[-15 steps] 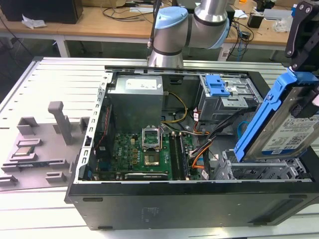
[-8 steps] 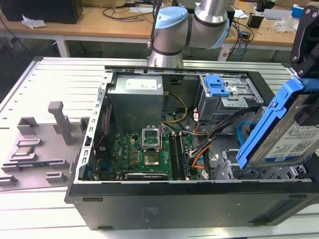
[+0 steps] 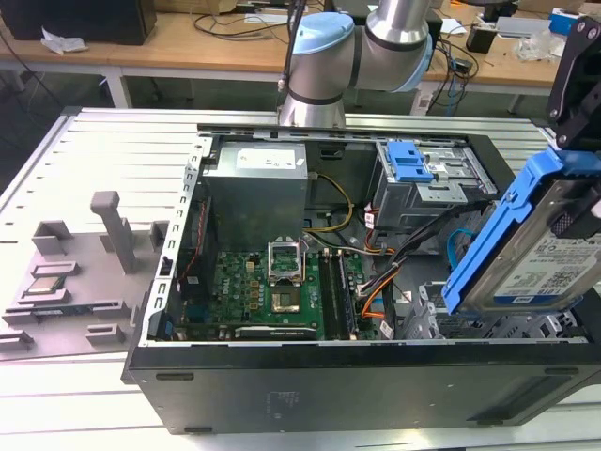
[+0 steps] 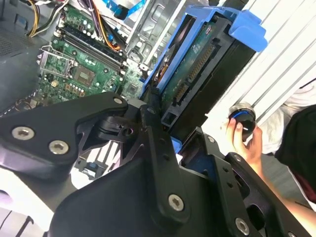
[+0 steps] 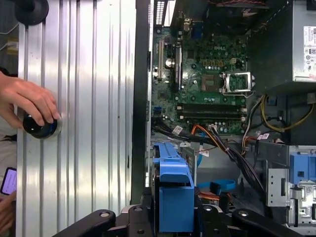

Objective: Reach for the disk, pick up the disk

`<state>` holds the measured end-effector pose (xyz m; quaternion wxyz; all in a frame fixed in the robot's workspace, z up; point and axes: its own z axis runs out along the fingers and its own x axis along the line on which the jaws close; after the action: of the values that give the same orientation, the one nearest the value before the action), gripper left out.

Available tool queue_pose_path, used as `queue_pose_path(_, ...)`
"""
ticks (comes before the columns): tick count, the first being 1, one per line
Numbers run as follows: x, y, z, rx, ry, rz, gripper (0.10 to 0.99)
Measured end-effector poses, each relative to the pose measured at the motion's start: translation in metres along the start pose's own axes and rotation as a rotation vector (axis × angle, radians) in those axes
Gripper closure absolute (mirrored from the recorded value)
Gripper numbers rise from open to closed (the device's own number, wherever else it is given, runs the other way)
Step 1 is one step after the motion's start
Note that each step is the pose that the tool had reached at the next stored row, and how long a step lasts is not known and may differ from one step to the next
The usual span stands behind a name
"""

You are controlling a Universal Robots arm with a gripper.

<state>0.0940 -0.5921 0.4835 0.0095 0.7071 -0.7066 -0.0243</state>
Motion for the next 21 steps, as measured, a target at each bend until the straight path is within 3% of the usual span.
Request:
queue_pose_path(12,-0.0156,-0.0165,0.0081,-0.006,0.0013,-0.004,0.718)
queue_pose_path(21,-0.0172,-0.0180,0.0168,-0.010,0.0013,-0.004,0.718)
